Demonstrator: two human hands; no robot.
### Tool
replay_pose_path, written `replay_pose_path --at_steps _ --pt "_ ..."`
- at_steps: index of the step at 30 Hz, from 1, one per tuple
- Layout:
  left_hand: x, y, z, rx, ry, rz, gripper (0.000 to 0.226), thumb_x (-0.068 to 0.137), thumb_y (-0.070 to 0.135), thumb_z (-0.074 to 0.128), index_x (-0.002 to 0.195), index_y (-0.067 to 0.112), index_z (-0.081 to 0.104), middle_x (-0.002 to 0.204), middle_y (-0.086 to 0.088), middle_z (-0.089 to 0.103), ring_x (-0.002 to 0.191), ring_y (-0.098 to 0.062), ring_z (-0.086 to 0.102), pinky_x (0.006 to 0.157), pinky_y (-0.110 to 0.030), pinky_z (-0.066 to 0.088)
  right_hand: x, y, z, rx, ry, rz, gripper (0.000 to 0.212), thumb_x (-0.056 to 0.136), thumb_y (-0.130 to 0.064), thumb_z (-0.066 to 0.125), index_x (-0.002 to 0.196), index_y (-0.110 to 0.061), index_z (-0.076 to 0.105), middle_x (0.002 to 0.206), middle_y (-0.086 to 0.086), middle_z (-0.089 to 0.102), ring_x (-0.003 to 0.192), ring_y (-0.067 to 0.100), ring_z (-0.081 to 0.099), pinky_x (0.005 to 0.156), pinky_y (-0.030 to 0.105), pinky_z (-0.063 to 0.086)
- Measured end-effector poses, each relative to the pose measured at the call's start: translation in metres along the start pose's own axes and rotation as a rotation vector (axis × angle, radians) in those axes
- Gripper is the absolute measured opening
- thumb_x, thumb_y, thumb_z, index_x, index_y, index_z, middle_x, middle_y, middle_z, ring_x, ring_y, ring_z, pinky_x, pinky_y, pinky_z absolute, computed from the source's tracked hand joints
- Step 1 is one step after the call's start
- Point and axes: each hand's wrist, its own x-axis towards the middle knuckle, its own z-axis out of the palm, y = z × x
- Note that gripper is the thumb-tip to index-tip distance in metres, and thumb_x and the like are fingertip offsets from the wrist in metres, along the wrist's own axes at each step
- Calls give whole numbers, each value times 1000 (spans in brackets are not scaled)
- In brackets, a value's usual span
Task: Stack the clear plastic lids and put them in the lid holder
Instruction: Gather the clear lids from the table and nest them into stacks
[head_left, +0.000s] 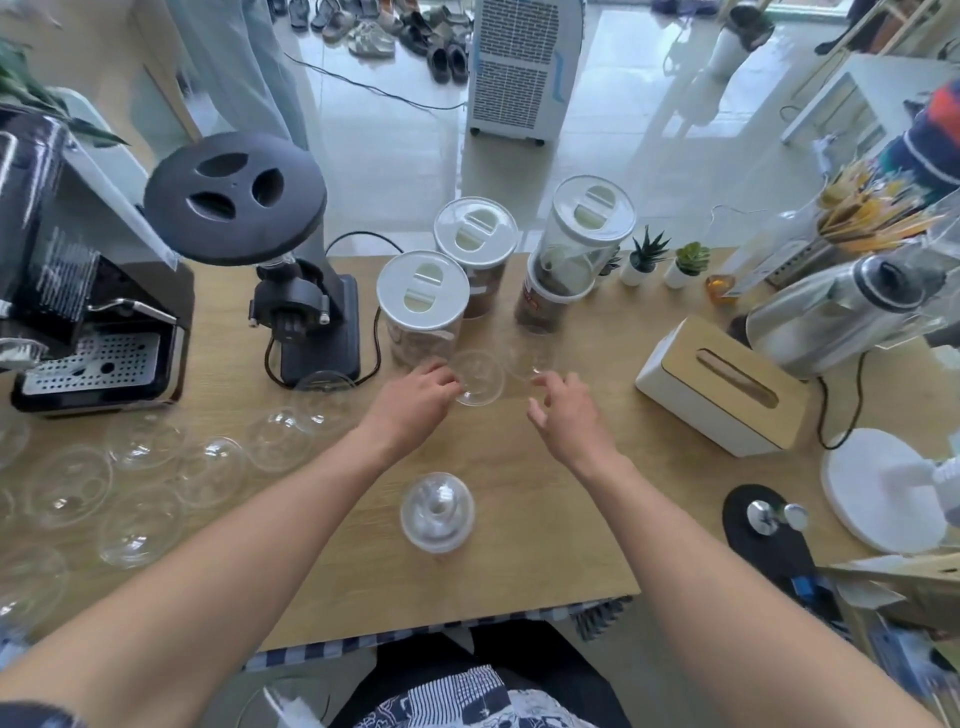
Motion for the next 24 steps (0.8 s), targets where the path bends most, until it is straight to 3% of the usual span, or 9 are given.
replay_pose_path --at_steps 3,5,9,12,16,20,24 --pt "21 -2 16 70 -132 50 31 101 5 69 130 11 81 137 -6 76 155 -34 50 105 -56 59 22 7 0 -79 -70 1 46 110 -29 62 155 -20 59 136 17 59 131 38 58 101 49 52" --pt "29 -3 23 91 -166 73 26 100 10 69 121 16 83 131 -3 78 149 -32 54 110 -53 52 34 9 4 -110 -104 0 47 110 -28 62 157 -21 58 138 18 59 133 39 57 104 48 50" --pt "33 2 32 16 -51 97 13 88 4 75 93 16 80 93 -6 75 100 -34 72 95 -50 54 50 13 13 -106 -141 48 45 108 -28 64 153 -26 63 137 20 62 133 41 58 104 49 52" --pt "29 6 37 -109 82 39 10 91 4 77 87 14 74 84 -6 71 80 -34 71 83 -51 57 58 19 21 -83 -112 38 28 104 -27 65 130 -23 75 122 18 68 122 43 63 94 47 55" --pt "19 9 28 -300 149 -13 3 100 11 80 99 9 79 95 -7 78 81 -34 76 69 -48 62 59 18 23 -63 -4 -9 22 107 -28 65 112 -14 80 109 21 72 108 45 66 85 47 53" --pt "5 8 19 -456 166 -81 7 103 17 80 106 11 79 102 1 79 90 -20 75 77 -40 63 46 14 17 20 124 -82 16 103 -23 77 105 -8 82 100 17 67 96 41 66 81 44 52" --pt "-10 6 13 -599 153 -162 7 103 17 80 109 13 80 103 6 78 93 -9 72 88 -33 62 28 8 9 193 144 -14 15 101 -28 82 98 -13 81 96 1 65 90 21 64 79 37 53"
